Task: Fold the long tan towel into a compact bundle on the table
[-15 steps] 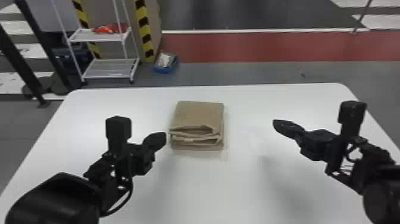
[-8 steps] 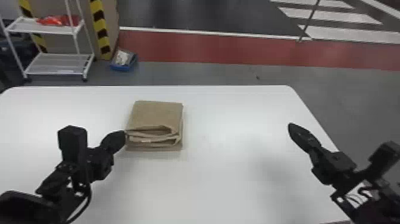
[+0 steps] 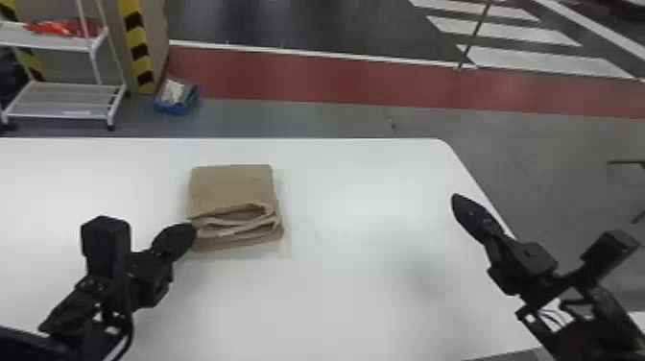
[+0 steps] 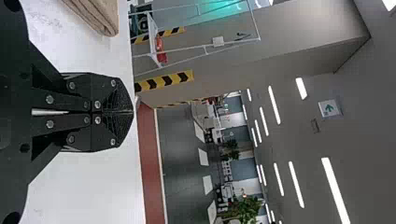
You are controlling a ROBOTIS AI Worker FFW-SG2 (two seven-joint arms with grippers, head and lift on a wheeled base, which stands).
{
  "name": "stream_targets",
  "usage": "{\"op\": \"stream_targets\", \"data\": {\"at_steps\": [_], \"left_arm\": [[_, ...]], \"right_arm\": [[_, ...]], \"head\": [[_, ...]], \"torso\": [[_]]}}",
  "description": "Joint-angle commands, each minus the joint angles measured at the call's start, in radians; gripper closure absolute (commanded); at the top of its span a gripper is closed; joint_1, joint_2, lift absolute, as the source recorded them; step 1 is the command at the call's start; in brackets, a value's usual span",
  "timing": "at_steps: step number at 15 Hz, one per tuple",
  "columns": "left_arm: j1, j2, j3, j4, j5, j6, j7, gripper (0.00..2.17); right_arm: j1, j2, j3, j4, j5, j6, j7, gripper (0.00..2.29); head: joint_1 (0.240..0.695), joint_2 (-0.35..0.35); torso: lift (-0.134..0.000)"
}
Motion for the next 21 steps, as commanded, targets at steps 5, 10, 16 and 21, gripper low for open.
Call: {"op": "stream_targets", "data": {"at_steps": [5, 10, 16, 21], "left_arm": [[0.01, -0.002, 0.02, -0.097, 0.003, 0.006, 0.045, 2.14], [0.073, 0.005, 0.075, -0.258, -0.007, -0.027, 0.117, 1.95], [0.085, -0.011, 0.079, -0.452, -0.147, 0.169, 0.144, 0.03], [0.097, -0.108, 0.162, -0.446, -0.194, 0.105, 0.206, 0.04]], "right_arm": [[-0.002, -0.009, 0.019, -0.016, 0.0, -0.006, 0.0, 0.13], [-0.034, -0.029, 0.054, -0.037, 0.031, 0.025, -0.034, 0.11], [-0.125, -0.067, 0.128, -0.157, 0.143, 0.286, -0.152, 0.11], [-0.192, -0.032, 0.226, -0.157, 0.17, 0.289, -0.181, 0.11]], "head": [[0.695, -0.231], [0.695, -0.184], [0.695, -0.168], [0.669, -0.111]], "torso": [[-0.125], [-0.125], [-0.125], [-0.125]]}}
